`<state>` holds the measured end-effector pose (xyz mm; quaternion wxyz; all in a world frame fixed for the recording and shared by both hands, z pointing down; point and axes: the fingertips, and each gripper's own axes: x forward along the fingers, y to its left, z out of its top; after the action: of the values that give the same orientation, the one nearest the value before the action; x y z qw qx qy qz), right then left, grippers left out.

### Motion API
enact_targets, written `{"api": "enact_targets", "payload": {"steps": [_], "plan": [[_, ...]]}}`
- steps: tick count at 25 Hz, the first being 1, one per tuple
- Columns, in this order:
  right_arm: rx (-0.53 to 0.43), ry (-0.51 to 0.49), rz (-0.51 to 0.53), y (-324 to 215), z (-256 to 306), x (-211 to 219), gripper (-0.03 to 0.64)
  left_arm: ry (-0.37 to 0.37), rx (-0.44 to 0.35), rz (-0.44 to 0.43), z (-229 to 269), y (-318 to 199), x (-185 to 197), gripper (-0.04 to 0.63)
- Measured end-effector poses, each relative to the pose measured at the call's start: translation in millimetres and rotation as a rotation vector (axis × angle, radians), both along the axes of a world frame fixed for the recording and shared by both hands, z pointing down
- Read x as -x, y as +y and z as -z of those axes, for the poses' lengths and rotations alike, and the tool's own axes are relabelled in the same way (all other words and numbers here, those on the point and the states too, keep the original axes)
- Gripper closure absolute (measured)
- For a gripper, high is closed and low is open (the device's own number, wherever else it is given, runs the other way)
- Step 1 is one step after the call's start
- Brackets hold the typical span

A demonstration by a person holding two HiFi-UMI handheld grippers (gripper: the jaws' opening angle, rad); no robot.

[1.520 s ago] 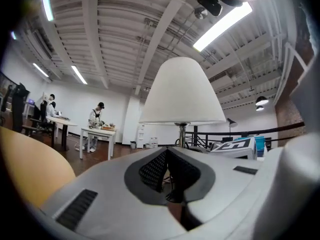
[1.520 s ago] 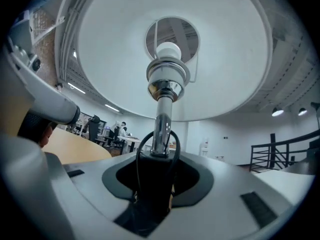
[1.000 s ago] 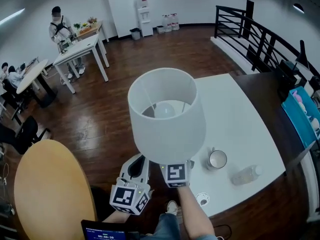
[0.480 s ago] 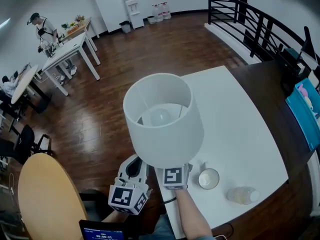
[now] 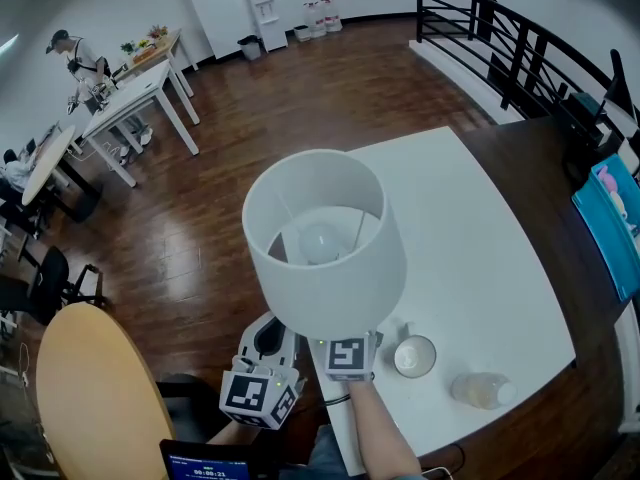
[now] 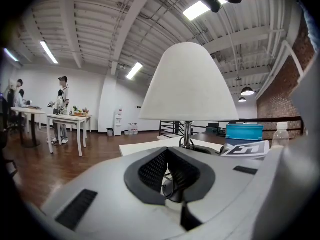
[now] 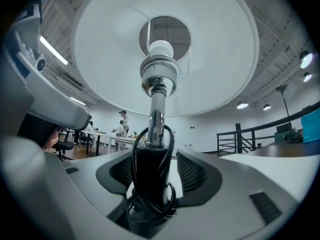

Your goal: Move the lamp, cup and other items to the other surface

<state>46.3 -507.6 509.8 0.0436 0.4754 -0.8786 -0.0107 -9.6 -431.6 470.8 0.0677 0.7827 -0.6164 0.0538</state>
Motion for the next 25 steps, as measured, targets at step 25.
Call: {"api": "enact_targets", "payload": {"steps": [25], "plan": [[-0.024,-0.104,0.098,200.5,61.0,37.3,0.448,0.05,-0.029,0.076,22.0,145.4,56.0,0.588]]}}
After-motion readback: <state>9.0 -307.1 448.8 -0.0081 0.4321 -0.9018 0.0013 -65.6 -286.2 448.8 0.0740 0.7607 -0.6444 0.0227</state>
